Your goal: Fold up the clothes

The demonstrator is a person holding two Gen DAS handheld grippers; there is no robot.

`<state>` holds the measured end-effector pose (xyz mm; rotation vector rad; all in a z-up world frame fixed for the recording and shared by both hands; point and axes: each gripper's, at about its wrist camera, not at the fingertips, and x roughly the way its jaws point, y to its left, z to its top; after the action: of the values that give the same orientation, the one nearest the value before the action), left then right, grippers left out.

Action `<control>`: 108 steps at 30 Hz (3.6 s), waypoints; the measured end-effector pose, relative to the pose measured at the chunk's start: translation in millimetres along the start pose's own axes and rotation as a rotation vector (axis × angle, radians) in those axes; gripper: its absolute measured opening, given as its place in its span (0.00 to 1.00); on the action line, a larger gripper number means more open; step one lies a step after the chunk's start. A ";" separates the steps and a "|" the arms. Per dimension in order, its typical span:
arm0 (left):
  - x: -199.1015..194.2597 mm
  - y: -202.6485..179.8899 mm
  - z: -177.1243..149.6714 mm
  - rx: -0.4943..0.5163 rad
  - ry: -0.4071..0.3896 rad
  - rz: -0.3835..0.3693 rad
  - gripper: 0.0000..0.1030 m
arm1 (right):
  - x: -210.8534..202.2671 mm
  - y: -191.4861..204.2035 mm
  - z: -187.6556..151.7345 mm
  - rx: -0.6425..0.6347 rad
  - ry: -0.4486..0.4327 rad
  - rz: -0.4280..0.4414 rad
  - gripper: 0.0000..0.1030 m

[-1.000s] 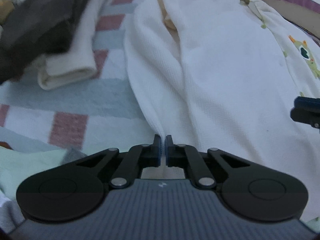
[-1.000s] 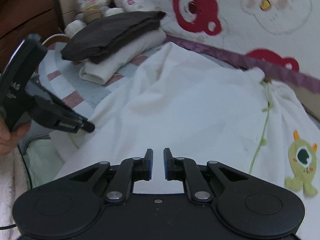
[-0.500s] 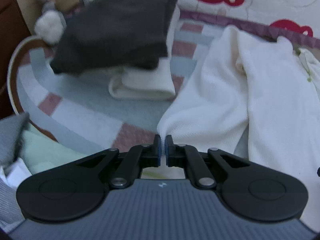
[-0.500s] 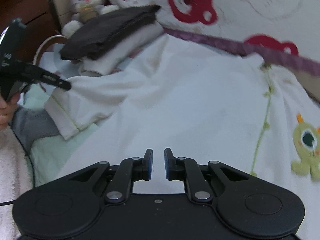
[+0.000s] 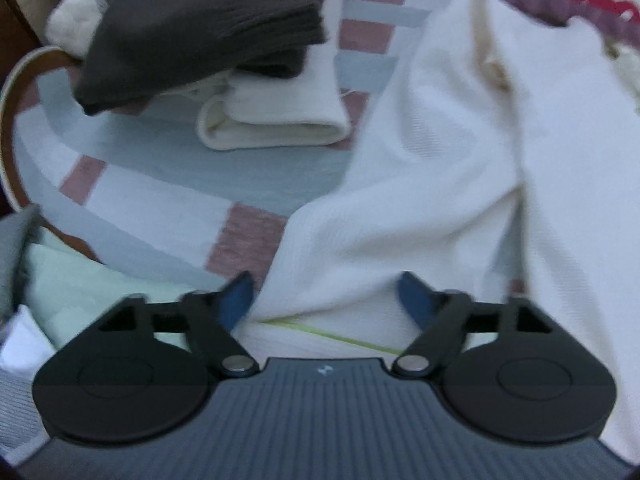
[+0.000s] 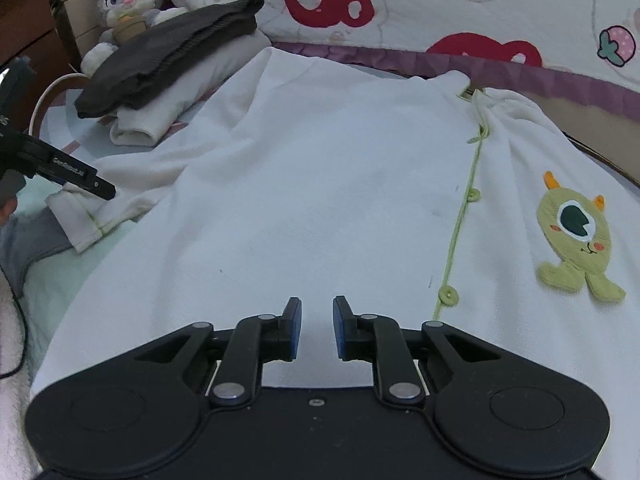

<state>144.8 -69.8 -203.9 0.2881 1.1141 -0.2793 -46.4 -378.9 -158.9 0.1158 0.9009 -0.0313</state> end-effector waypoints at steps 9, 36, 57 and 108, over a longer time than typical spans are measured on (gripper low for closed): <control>-78.1 9.4 46.6 0.068 -0.277 0.087 0.06 | -0.3 -4.9 1.0 -0.038 -0.018 -0.012 0.28; -30.7 109.3 289.1 0.077 -0.381 0.530 0.20 | 8.5 -41.5 -1.3 0.049 0.097 -0.013 0.32; -81.5 -61.8 79.9 0.111 -0.390 -0.068 0.74 | 9.3 -75.3 -9.3 0.336 0.083 -0.026 0.44; -55.9 -107.5 -68.1 0.211 0.298 -0.347 0.79 | -126.8 -58.3 -123.5 0.472 0.060 0.320 0.34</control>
<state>25.9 -140.6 -190.6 0.3296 1.4330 -0.6821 -226.0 -425.5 -140.6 0.7016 0.9134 0.0584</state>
